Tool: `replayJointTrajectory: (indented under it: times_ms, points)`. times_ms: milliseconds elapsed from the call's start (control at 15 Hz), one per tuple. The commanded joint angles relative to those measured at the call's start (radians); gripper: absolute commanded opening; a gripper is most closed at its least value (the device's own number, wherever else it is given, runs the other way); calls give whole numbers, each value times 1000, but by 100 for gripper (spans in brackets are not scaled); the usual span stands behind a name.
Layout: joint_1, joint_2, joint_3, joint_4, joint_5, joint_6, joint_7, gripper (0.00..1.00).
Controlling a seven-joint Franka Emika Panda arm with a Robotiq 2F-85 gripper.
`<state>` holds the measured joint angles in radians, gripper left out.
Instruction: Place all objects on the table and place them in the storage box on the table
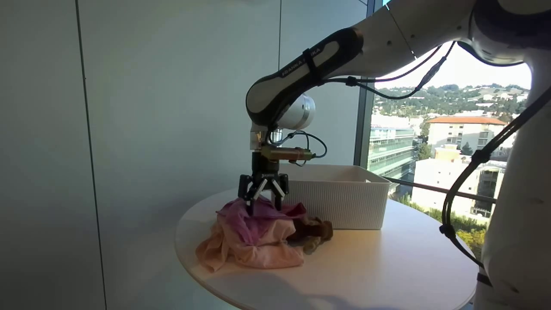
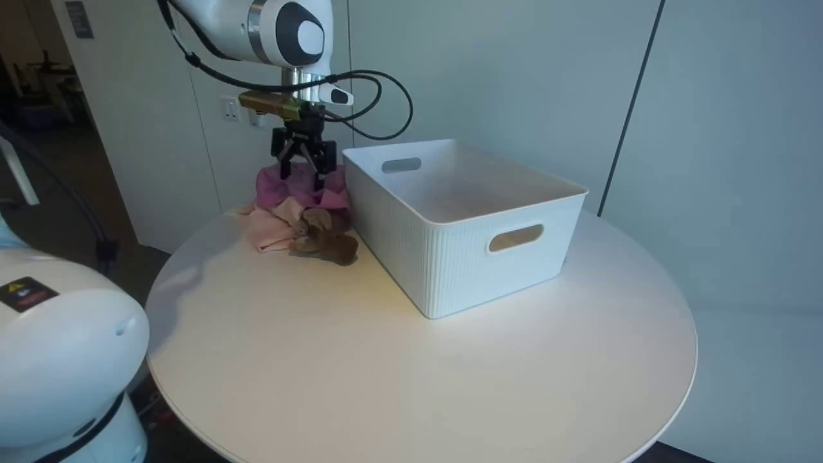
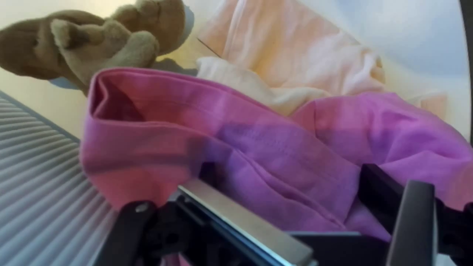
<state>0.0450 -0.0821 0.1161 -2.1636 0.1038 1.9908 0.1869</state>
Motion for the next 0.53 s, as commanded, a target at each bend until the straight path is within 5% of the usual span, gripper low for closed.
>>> replayJointTrajectory:
  times_ms: [0, 67, 133, 200, 467]
  points:
    - [3, 110, -33, 92, 88, -33, -99, 100]
    - [0, 128, -38, 102, 101, -37, -107, 100]
    - [-3, 143, -44, 108, 104, -43, -110, 75]
    - [-5, 154, -48, 113, 100, -46, -111, 75]
    - [-2, 170, -54, 128, 117, -56, -105, 43]
